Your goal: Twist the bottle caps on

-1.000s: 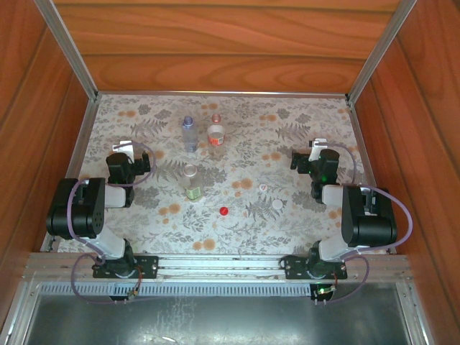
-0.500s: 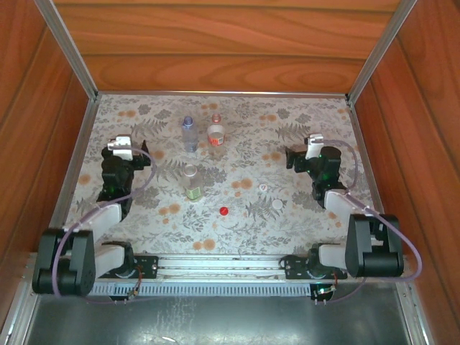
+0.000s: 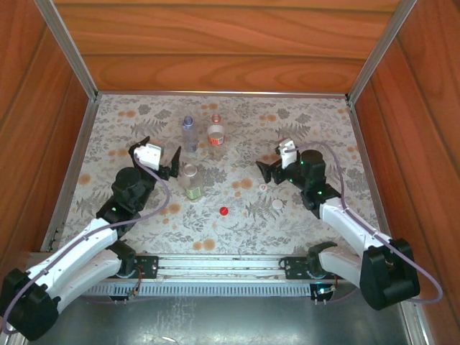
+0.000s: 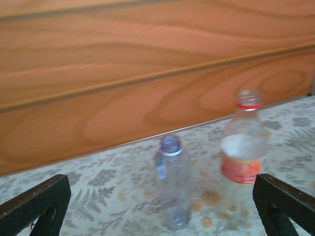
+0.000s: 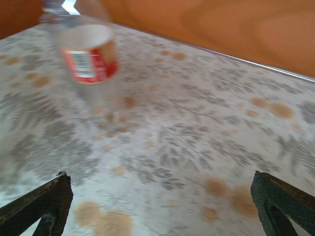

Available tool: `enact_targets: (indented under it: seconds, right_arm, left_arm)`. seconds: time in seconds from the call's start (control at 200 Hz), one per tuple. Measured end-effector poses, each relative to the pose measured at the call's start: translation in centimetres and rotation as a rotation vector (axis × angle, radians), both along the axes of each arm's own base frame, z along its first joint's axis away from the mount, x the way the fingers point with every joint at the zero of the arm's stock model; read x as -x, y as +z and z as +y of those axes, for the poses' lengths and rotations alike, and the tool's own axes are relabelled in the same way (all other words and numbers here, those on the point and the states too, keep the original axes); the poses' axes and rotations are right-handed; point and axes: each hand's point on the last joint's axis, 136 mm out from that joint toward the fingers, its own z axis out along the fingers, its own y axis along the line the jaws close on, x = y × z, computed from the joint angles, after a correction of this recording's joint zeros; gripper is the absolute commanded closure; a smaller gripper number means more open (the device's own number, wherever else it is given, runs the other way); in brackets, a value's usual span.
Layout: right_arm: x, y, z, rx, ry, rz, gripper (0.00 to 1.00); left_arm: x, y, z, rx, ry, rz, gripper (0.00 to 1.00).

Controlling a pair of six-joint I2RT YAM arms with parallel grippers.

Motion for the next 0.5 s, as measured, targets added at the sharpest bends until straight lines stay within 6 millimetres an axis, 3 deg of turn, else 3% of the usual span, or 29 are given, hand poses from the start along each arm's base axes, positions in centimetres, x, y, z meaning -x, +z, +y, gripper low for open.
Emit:
enact_targets:
  seconds: [0.215,0.385,0.5]
  right_arm:
    - [3.9,0.9,4.4,0.029,0.232,-0.007,0.0]
    - [4.7,1.3,5.7,0.053,0.293,-0.013,0.0]
    - [4.8,0.8,6.0,0.07,0.308,-0.002,0.0]
  left_arm:
    - [2.8,0.1,-4.3,-0.06,-0.156,0.004,0.0]
    - [4.5,-1.3,-7.1,-0.119,-0.258,0.029,0.0]
    - [4.8,-2.3,-7.7,-0.141,-0.277,0.049,0.0]
